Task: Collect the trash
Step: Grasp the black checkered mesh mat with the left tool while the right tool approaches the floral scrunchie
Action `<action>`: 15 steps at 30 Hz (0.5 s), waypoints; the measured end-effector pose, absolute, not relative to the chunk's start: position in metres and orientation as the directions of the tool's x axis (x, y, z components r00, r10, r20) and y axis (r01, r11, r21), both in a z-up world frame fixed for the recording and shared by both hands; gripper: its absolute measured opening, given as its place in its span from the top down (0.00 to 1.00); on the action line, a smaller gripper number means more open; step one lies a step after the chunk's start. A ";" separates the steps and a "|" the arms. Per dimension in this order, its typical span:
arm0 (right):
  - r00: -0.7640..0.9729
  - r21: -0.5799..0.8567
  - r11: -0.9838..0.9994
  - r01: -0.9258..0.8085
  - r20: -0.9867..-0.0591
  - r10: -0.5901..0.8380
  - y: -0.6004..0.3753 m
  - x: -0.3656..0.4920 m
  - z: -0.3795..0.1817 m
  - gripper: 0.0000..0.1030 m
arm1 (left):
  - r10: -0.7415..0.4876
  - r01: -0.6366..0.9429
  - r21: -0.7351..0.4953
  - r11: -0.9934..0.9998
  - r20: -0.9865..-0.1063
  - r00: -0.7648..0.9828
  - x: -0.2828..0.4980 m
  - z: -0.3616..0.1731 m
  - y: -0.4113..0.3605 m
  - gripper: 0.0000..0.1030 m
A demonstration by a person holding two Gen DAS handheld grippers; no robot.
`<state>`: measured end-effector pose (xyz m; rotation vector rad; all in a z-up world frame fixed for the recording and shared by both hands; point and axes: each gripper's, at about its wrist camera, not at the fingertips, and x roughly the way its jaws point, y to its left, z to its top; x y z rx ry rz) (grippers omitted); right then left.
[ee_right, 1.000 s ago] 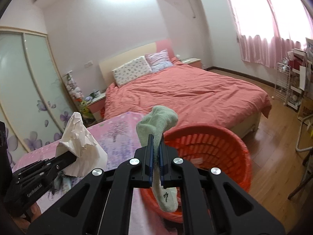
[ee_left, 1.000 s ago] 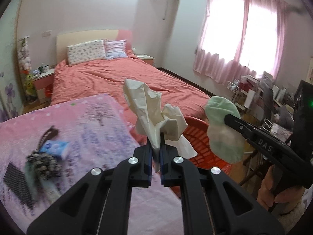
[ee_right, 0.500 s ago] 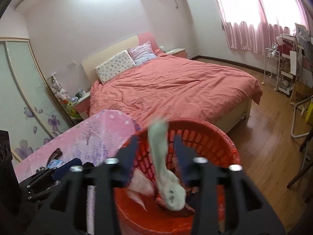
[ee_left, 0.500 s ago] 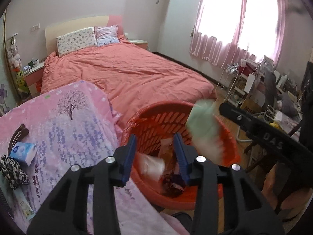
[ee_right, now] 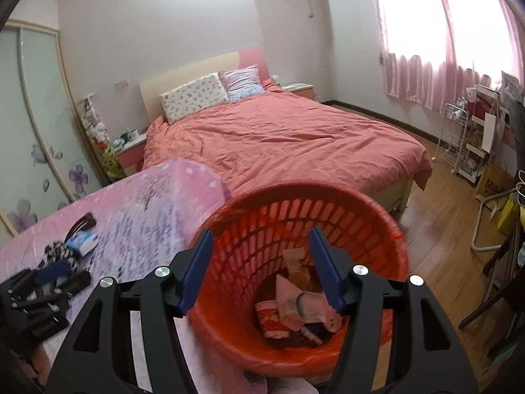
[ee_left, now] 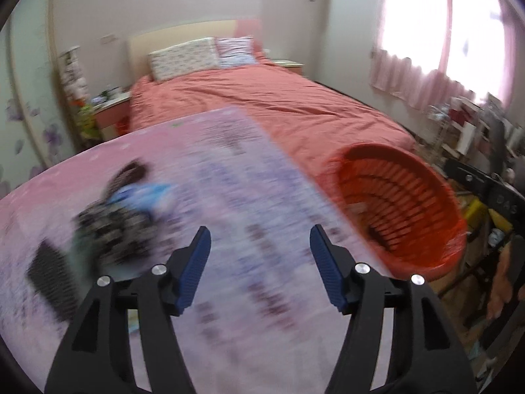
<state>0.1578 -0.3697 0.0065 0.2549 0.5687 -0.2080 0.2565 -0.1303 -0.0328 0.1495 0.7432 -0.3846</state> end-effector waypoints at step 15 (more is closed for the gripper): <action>0.782 0.148 0.985 0.086 -0.622 0.025 -0.264 0.173 -0.011 0.41 | 0.002 0.025 0.023 0.999 -0.768 0.641 0.305 -0.068 0.085 0.40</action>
